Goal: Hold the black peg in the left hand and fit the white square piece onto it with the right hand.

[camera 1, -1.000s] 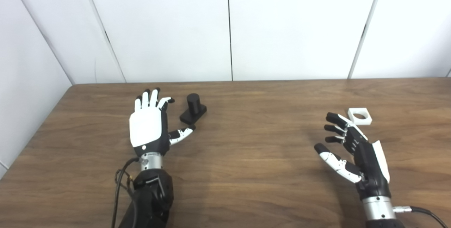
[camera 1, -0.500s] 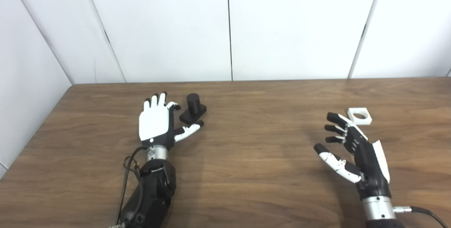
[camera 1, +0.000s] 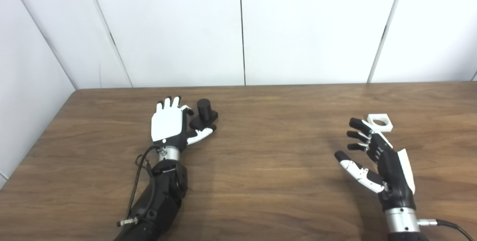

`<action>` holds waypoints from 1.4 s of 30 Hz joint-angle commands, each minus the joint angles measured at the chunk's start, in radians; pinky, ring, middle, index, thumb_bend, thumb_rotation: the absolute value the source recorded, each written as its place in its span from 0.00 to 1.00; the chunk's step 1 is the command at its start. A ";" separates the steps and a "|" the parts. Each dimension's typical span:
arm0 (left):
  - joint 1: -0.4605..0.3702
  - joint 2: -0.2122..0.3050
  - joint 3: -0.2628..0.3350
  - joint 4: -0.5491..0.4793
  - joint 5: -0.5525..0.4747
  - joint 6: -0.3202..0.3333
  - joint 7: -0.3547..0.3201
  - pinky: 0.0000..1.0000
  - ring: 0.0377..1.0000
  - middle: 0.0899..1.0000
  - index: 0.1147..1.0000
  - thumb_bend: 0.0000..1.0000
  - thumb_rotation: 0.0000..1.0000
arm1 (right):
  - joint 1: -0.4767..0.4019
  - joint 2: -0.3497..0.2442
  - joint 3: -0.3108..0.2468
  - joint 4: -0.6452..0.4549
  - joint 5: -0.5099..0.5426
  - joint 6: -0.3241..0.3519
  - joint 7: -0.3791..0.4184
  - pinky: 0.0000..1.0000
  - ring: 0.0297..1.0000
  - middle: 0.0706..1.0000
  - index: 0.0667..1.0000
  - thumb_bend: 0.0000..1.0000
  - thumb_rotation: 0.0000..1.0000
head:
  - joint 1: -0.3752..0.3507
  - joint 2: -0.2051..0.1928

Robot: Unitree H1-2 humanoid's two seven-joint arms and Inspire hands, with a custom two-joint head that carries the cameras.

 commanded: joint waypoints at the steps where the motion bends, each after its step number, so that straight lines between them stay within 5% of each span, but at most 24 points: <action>1: -0.035 0.017 -0.010 0.017 -0.004 -0.015 0.039 1.00 1.00 0.96 0.62 0.77 0.74 | 0.018 0.009 -0.003 -0.004 0.000 -0.039 -0.016 0.64 0.76 0.81 0.79 0.53 0.31 | -0.002 0.003; 10: -0.050 0.020 -0.033 0.065 -0.027 -0.026 0.070 1.00 1.00 0.92 0.57 0.74 0.64 | 0.034 0.014 -0.009 -0.015 -0.003 -0.044 -0.031 0.64 0.75 0.81 0.80 0.51 0.30 | -0.010 0.009; 16: -0.045 0.020 -0.031 0.046 -0.051 -0.032 0.065 1.00 0.95 0.86 0.48 0.75 0.29 | 0.042 0.019 -0.017 -0.022 -0.003 -0.045 -0.041 0.64 0.74 0.80 0.79 0.53 0.31 | -0.014 0.014; 19: -0.040 0.022 -0.037 0.037 -0.057 -0.031 0.066 1.00 0.93 0.84 0.46 0.75 0.24 | 0.047 0.018 -0.020 -0.022 -0.001 -0.049 -0.042 0.64 0.74 0.80 0.79 0.53 0.32 | -0.016 0.017; 22: -0.037 0.022 -0.038 0.032 -0.064 -0.034 0.065 1.00 0.93 0.84 0.43 0.55 0.10 | 0.051 0.017 -0.022 -0.025 0.007 -0.049 -0.041 0.64 0.74 0.80 0.79 0.54 0.32 | -0.018 0.022; 30: -0.033 0.020 -0.042 0.042 -0.083 -0.064 0.069 0.95 0.91 0.84 0.42 0.52 0.08 | 0.057 0.009 -0.028 -0.034 0.000 -0.044 -0.040 0.63 0.73 0.79 0.78 0.55 0.36 | -0.021 0.029; 42: -0.025 0.033 -0.032 0.044 -0.208 -0.224 -0.005 0.82 0.87 0.81 0.42 0.52 0.07 | 0.050 0.007 -0.031 -0.026 -0.003 -0.051 -0.044 0.61 0.71 0.78 0.77 0.56 0.35 | -0.029 0.031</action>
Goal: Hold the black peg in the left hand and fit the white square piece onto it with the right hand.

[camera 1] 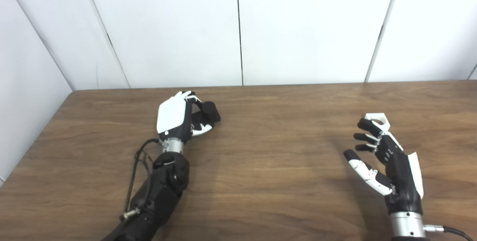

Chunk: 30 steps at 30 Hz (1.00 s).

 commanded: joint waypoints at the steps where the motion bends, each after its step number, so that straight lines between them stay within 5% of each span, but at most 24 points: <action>1: 0.011 0.016 -0.014 0.009 -0.005 -0.007 -0.052 0.81 0.88 0.81 0.42 0.52 0.07 | 0.017 -0.003 -0.007 -0.001 -0.001 -0.029 -0.008 0.62 0.71 0.78 0.77 0.55 0.35 | 0.000 0.000; 8: 0.036 0.008 0.005 -0.059 -0.094 -0.057 -0.146 0.84 0.89 0.82 0.42 0.52 0.06 | 0.011 -0.005 -0.011 0.004 -0.001 -0.030 -0.009 0.62 0.72 0.78 0.78 0.55 0.35 | -0.001 -0.003; 13: 0.074 0.025 -0.027 -0.163 -0.134 -0.073 -0.289 0.74 0.86 0.82 0.42 0.51 0.08 | 0.008 -0.005 -0.012 0.000 0.004 -0.026 -0.005 0.62 0.72 0.79 0.78 0.54 0.35 | 0.001 -0.002; 18: 0.129 0.029 -0.049 -0.297 -0.181 -0.066 -0.417 0.76 0.89 0.84 0.42 0.51 0.09 | 0.005 -0.007 -0.011 -0.003 0.002 -0.019 -0.003 0.62 0.72 0.79 0.78 0.54 0.35 | 0.002 -0.001; 30: 0.247 0.014 -0.087 -0.542 -0.184 -0.043 -0.557 0.80 0.90 0.85 0.43 0.50 0.09 | 0.005 0.001 -0.009 -0.023 -0.003 0.000 -0.003 0.63 0.73 0.79 0.78 0.54 0.35 | -0.013 0.010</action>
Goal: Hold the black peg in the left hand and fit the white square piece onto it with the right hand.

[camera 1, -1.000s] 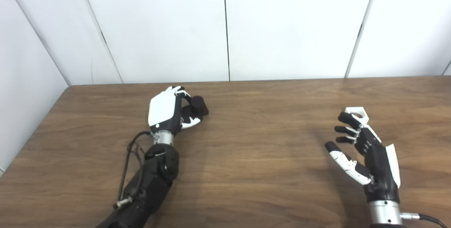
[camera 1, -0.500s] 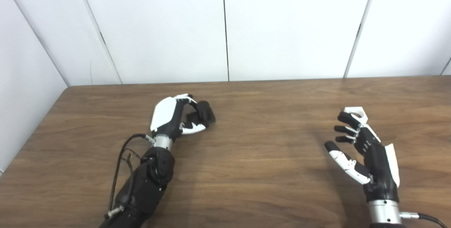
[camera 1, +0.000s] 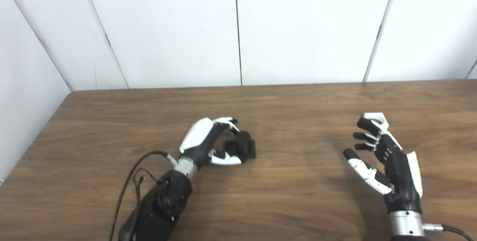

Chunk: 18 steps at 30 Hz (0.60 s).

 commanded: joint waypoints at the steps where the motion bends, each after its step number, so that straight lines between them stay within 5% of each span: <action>1: 0.020 -0.005 -0.024 -0.034 0.001 0.010 -0.063 0.81 0.90 0.85 0.43 0.50 0.09 | 0.007 0.001 -0.002 -0.019 -0.007 -0.010 -0.004 0.63 0.73 0.79 0.78 0.54 0.35 | -0.003 0.002; 18: 0.115 -0.026 -0.073 -0.140 0.105 0.022 -0.068 0.89 0.92 0.88 0.43 0.50 0.09 | 0.022 0.007 0.003 -0.048 -0.016 0.007 -0.004 0.63 0.73 0.79 0.78 0.54 0.36 | -0.015 0.023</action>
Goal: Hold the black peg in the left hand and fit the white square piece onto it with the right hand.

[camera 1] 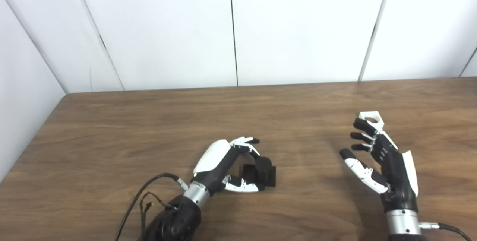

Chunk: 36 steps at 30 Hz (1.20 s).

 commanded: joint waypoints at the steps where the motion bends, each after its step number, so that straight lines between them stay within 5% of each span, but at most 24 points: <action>1: 0.006 0.006 -0.017 0.010 0.052 0.010 -0.014 0.89 0.92 0.88 0.43 0.51 0.09 | 0.011 0.006 0.001 -0.033 -0.002 -0.018 -0.004 0.63 0.73 0.79 0.78 0.54 0.36 | -0.002 0.000; 5: -0.004 0.005 -0.009 0.032 0.071 -0.011 0.016 0.88 0.92 0.88 0.55 0.69 0.34 | 0.015 0.002 -0.001 -0.030 0.001 -0.023 -0.003 0.63 0.73 0.79 0.78 0.54 0.36 | -0.002 0.001; 17: -0.014 -0.022 0.017 0.035 0.099 0.005 0.014 0.88 0.92 0.87 0.55 0.72 0.35 | 0.011 -0.013 -0.023 -0.026 0.032 -0.023 0.003 0.63 0.73 0.78 0.77 0.55 0.35 | 0.045 0.009; 25: 0.008 0.022 0.051 0.006 0.075 -0.029 -0.002 0.82 0.90 0.86 0.54 0.71 0.31 | 0.004 0.040 0.008 -0.037 -0.031 -0.016 -0.021 0.63 0.72 0.78 0.77 0.55 0.34 | -0.286 -0.023; 32: 0.011 0.036 0.068 0.002 0.064 -0.057 -0.017 0.79 0.89 0.85 0.53 0.70 0.24 | -0.018 0.042 0.003 -0.055 -0.055 0.000 -0.048 0.63 0.73 0.79 0.77 0.54 0.33 | -0.330 -0.042; 36: 0.010 0.032 0.071 0.008 0.067 -0.059 -0.018 0.77 0.88 0.84 0.53 0.71 0.22 | -0.054 -0.016 -0.030 -0.067 -0.122 0.005 -0.060 0.62 0.72 0.78 0.76 0.53 0.31 | -0.331 -0.043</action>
